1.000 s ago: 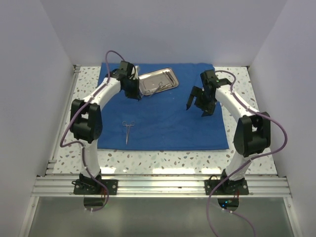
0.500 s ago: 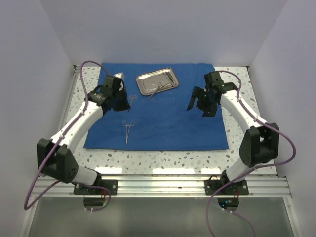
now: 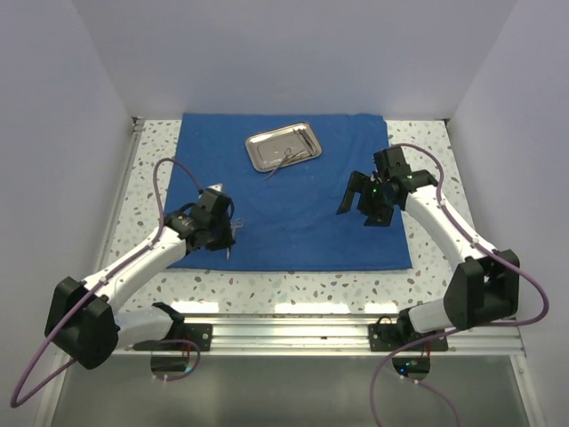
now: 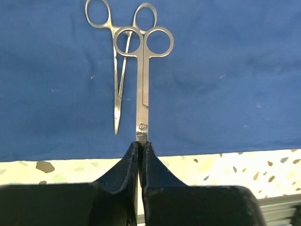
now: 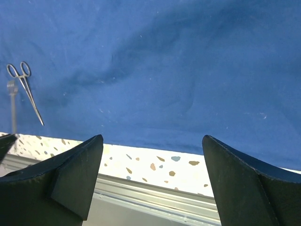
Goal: Open and lay out the surgical kit
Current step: Place the medical item in the surgical kit, then pick up the medical item from the container.
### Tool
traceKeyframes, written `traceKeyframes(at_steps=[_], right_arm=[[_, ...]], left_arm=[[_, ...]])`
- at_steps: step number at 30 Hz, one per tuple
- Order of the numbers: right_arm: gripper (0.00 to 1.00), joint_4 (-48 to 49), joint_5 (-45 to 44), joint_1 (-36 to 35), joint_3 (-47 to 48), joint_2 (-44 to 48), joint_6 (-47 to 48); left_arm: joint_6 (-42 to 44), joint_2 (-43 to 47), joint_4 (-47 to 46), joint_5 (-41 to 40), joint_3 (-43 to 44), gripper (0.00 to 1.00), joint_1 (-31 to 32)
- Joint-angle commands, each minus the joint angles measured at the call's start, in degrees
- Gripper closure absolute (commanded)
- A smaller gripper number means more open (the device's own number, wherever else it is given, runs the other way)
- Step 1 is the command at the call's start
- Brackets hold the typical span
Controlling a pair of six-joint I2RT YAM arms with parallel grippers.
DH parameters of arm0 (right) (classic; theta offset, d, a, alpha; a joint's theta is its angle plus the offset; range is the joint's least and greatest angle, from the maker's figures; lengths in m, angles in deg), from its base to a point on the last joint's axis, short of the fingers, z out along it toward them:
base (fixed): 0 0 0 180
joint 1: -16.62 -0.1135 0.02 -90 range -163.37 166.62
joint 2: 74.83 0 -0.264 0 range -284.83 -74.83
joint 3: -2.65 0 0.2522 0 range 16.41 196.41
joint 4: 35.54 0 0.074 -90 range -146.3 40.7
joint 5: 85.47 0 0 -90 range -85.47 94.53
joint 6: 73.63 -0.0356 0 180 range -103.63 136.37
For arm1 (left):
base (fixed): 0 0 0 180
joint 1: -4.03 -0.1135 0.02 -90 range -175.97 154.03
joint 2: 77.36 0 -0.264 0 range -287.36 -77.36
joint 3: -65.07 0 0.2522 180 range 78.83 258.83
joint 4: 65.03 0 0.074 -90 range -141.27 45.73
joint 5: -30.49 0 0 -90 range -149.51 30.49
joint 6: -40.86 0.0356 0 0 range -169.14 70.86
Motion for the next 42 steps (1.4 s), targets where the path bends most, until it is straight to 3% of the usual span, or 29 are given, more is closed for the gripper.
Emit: traceKeyframes(at_steps=[1, 10, 11, 12, 14, 15, 16, 20, 24, 30, 42], right_arm=[[0.10, 1.0, 1.8, -0.6, -0.8, 3.0, 0.5], [0.10, 0.2, 1.2, -1.3, -1.5, 3.8, 1.2], [0.10, 0.3, 1.2, -1.3, -1.7, 3.9, 1.1], [0.10, 0.4, 1.2, -1.3, -1.8, 3.9, 1.1], [0.10, 0.4, 0.8, -1.3, -1.7, 3.9, 1.1], [0.10, 0.4, 0.3, -1.3, -1.7, 3.9, 1.2], [0.10, 0.3, 0.1, -1.3, -1.5, 3.9, 1.3], [0.10, -0.5, -1.4, -1.2, -0.9, 4.2, 1.9], [0.09, -1.4, -2.3, -1.2, -0.4, 4.8, 1.9], [0.09, -5.0, -4.0, -0.3, 1.4, 6.4, 1.8], [0.09, -13.3, -8.2, 0.2, 4.1, 7.2, 2.6]], left_arm=[[-3.0, -1.5, -7.2, -2.4, -2.7, 1.00, 1.5], [-1.5, -8.0, -8.7, -3.9, -0.7, 0.98, 2.1], [-1.5, -8.4, -7.8, -4.3, 0.0, 0.94, 2.0], [-1.4, -8.6, -6.7, -4.5, 2.2, 0.81, 2.0], [-0.8, -9.2, -3.1, -5.5, 5.1, 0.69, 2.1], [-0.1, -9.4, -1.8, -5.9, 8.5, 0.51, 2.0], [0.3, -9.5, 0.5, -6.7, 10.4, 0.44, 2.1], [4.0, -12.4, 4.2, -8.8, 20.9, 0.34, 2.0], [12.9, -21.1, 3.1, -9.2, 33.5, 0.35, 1.6], [24.2, -41.5, -2.3, -5.2, 50.7, 0.40, 0.1], [38.5, -59.1, -13.0, 9.2, 65.8, 0.41, -3.8]])
